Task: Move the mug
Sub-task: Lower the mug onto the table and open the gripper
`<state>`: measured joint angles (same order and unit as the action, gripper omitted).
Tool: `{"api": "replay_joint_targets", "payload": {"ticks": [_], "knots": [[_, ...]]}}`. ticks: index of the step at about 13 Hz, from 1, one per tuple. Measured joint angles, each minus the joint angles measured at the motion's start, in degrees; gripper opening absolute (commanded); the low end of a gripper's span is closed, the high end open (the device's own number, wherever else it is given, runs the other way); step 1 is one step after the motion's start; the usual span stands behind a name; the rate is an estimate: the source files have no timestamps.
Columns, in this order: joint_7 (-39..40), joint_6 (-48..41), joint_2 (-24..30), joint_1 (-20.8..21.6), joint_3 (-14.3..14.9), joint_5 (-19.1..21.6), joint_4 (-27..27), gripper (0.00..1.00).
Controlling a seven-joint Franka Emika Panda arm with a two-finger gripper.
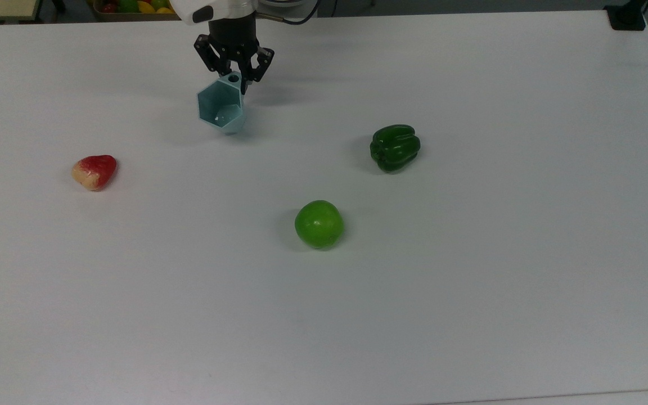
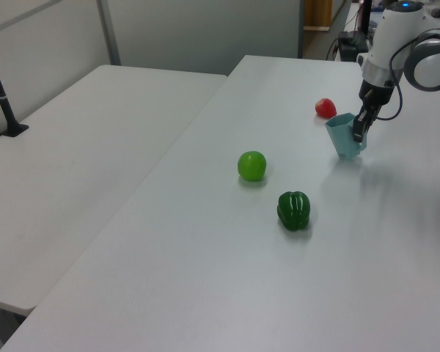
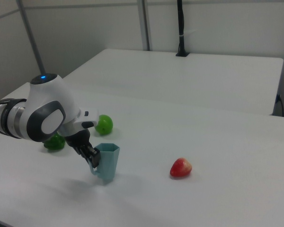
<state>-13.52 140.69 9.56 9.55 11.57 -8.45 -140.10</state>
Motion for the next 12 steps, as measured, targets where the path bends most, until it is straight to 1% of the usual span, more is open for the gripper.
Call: {"api": "replay_joint_targets", "payload": {"ticks": [2,4,6,7,10,12], "knots": [[0.00,0.00,0.00,0.12,0.00,0.00,-0.09,0.26],[0.00,0.00,-0.02,0.48,0.00,0.00,-0.23,0.33],[0.00,0.00,-0.19,0.69,0.00,0.00,-0.40,0.66],[0.00,0.00,-0.30,0.73,0.00,0.00,-0.44,0.77],[0.00,0.00,-0.56,0.77,0.00,0.00,-0.47,0.89],[0.00,-0.23,-0.62,0.79,0.00,-0.01,-0.48,0.90]]}}
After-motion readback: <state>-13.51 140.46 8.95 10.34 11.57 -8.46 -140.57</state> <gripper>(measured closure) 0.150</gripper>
